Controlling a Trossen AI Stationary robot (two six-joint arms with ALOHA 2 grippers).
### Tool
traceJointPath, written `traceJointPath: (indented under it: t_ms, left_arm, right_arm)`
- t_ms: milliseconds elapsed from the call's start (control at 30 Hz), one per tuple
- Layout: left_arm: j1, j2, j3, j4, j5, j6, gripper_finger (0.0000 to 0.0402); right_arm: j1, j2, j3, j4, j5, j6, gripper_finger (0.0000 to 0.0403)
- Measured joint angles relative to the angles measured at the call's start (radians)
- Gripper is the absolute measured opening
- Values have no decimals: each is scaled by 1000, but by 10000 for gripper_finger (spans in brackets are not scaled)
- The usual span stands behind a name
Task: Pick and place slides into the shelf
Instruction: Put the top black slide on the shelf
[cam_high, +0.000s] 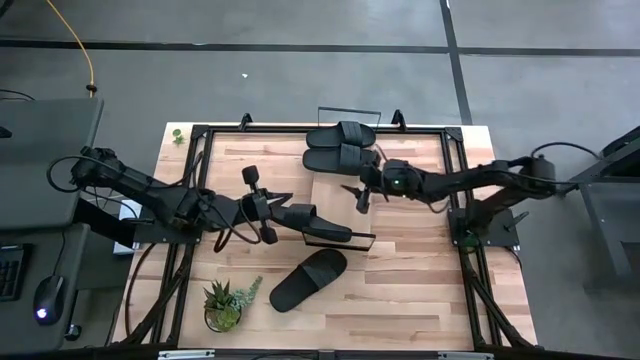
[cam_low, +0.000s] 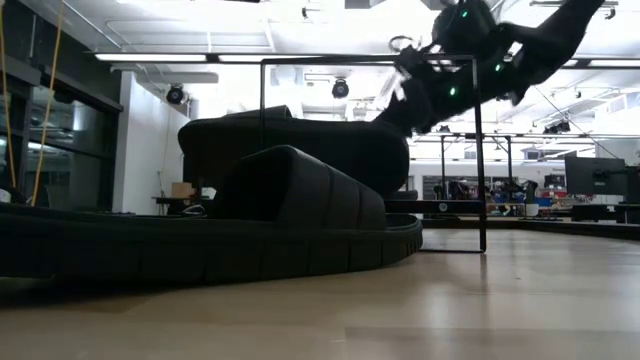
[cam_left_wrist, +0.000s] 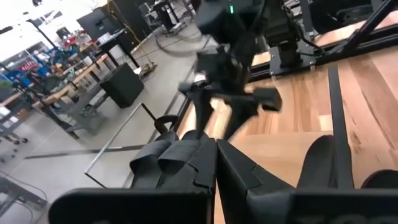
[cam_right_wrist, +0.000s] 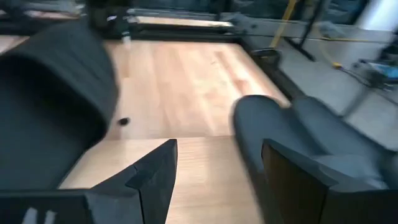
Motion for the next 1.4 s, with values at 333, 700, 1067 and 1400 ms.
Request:
traceJointPath:
  t_ms: [333, 700, 1067, 1400]
  left_arm:
    - [-2, 0, 0, -1, -4, 2, 1]
    - [-2, 0, 0, -9, -4, 5, 1]
    - [-2, 0, 0, -11, -3, 5, 1]
    - [-2, 0, 0, -11, -3, 5, 1]
  right_arm:
    - [-3, 224, 114, 86, -159, -27, 224]
    - [25, 356, 289, -17, -310, -27, 224]
    - [52, 363, 322, -36, -354, -3, 224]
    - [52, 363, 322, -25, -413, 22, 224]
